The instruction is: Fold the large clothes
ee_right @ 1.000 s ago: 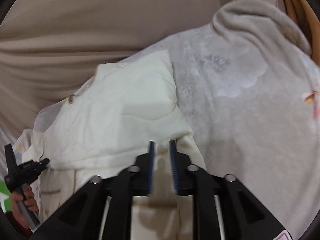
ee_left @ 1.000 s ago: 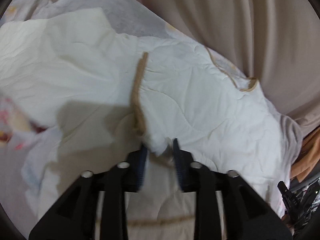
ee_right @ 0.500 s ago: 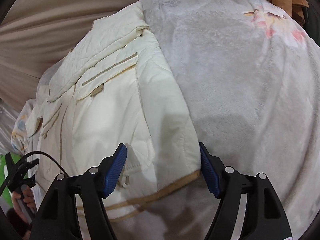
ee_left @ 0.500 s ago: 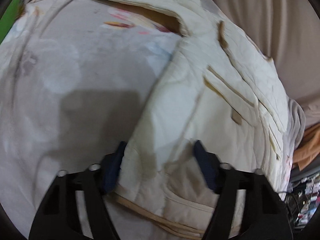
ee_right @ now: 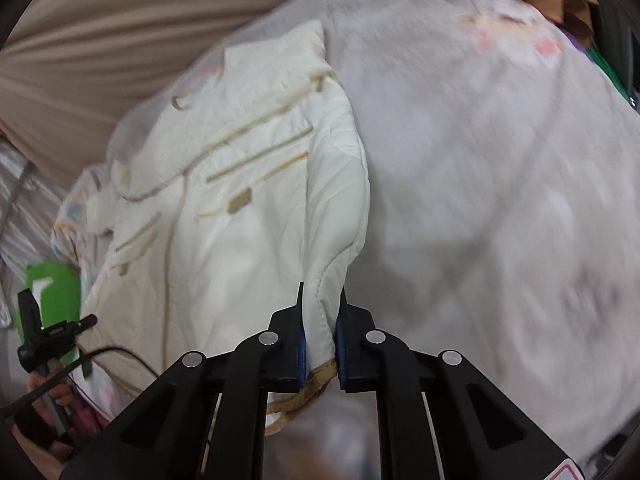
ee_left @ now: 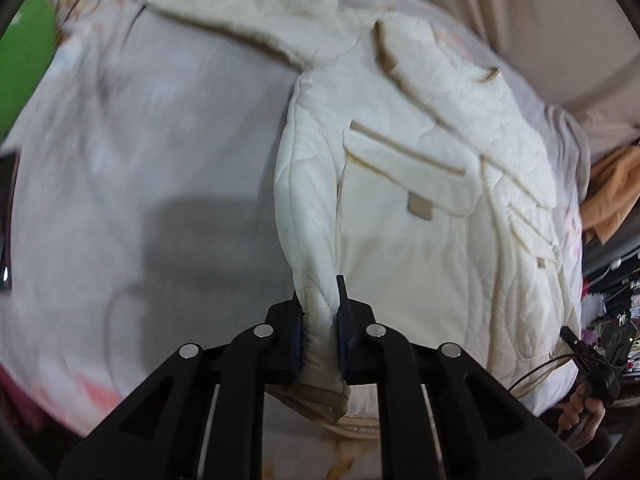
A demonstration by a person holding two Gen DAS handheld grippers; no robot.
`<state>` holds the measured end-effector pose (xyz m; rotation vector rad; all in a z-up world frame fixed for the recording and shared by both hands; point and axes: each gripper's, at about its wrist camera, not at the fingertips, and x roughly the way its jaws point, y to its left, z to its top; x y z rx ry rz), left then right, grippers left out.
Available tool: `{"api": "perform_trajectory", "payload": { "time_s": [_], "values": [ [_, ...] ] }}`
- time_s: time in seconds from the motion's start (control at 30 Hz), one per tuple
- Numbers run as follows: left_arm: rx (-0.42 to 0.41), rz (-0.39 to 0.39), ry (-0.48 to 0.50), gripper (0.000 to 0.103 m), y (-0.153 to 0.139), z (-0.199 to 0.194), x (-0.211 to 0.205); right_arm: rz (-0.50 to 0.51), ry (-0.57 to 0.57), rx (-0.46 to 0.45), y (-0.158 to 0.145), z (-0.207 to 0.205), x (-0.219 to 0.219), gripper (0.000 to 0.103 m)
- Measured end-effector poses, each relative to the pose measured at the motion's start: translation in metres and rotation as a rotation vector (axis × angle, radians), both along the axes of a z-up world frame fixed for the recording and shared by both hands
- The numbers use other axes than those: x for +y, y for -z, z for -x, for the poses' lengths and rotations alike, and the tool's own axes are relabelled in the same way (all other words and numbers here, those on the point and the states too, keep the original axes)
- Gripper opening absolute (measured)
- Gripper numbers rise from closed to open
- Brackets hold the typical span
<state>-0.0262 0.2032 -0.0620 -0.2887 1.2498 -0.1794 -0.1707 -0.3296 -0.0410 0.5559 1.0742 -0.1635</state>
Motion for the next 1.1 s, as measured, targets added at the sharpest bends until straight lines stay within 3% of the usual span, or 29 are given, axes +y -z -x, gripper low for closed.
{"api": "perform_trajectory", "payload": {
  "time_s": [0.1, 0.17, 0.23, 0.27, 0.33, 0.47, 0.57, 0.67, 0.7, 0.73, 0.77, 0.8, 0.87, 0.97, 1.0, 1.1],
  "values": [
    [0.082, -0.013, -0.036, 0.014, 0.016, 0.050, 0.010, 0.029, -0.023, 0.139, 0.024, 0.044, 0.009, 0.015],
    [0.074, 0.012, -0.090, 0.018, 0.006, 0.062, 0.019, 0.041, -0.007, 0.179, 0.025, 0.059, 0.009, 0.026],
    [0.028, 0.028, -0.145, 0.020, -0.023, 0.059, 0.028, 0.067, 0.028, 0.165, 0.007, 0.057, 0.001, 0.028],
    [-0.018, 0.040, -0.156, 0.021, -0.038, 0.051, 0.029, 0.093, 0.042, 0.123, -0.009, 0.050, -0.005, 0.028],
    [-0.135, 0.061, -0.138, 0.036, -0.074, 0.024, 0.024, 0.139, 0.076, 0.021, -0.037, 0.028, -0.019, 0.034],
    [-0.261, 0.091, -0.069, 0.040, -0.099, -0.045, -0.014, 0.135, 0.122, -0.146, -0.064, -0.034, -0.041, 0.043],
    [-0.238, 0.118, -0.022, 0.043, -0.079, -0.109, -0.059, 0.111, 0.144, -0.194, -0.050, -0.091, -0.052, 0.048],
    [-0.149, 0.131, -0.023, 0.043, -0.039, -0.154, -0.083, 0.079, 0.157, -0.164, -0.017, -0.141, -0.055, 0.048],
    [-0.139, 0.101, -0.026, 0.042, -0.027, -0.163, -0.090, 0.081, 0.165, -0.156, -0.009, -0.152, -0.055, 0.048],
    [-0.131, 0.074, -0.025, 0.022, -0.018, -0.168, -0.094, 0.078, 0.175, -0.153, -0.003, -0.160, -0.056, 0.036],
    [-0.123, 0.070, -0.019, 0.009, -0.011, -0.172, -0.096, 0.069, 0.180, -0.166, 0.001, -0.164, -0.054, 0.002],
    [-0.118, 0.078, -0.017, 0.000, -0.007, -0.174, -0.101, 0.055, 0.176, -0.195, -0.001, -0.165, -0.053, 0.001],
    [-0.160, 0.056, -0.024, 0.000, -0.012, -0.176, -0.095, 0.094, 0.177, -0.253, -0.008, -0.162, -0.048, 0.001],
    [-0.132, 0.002, -0.005, 0.000, 0.008, -0.186, -0.095, 0.115, 0.147, -0.091, 0.031, -0.168, -0.060, 0.000],
    [-0.124, 0.019, -0.011, 0.000, 0.009, -0.187, -0.092, 0.089, 0.144, -0.093, 0.038, -0.164, -0.066, 0.000],
    [-0.186, 0.044, -0.040, 0.000, -0.026, -0.181, -0.083, 0.178, 0.147, -0.118, 0.005, -0.166, -0.061, 0.000]
  ]
}}
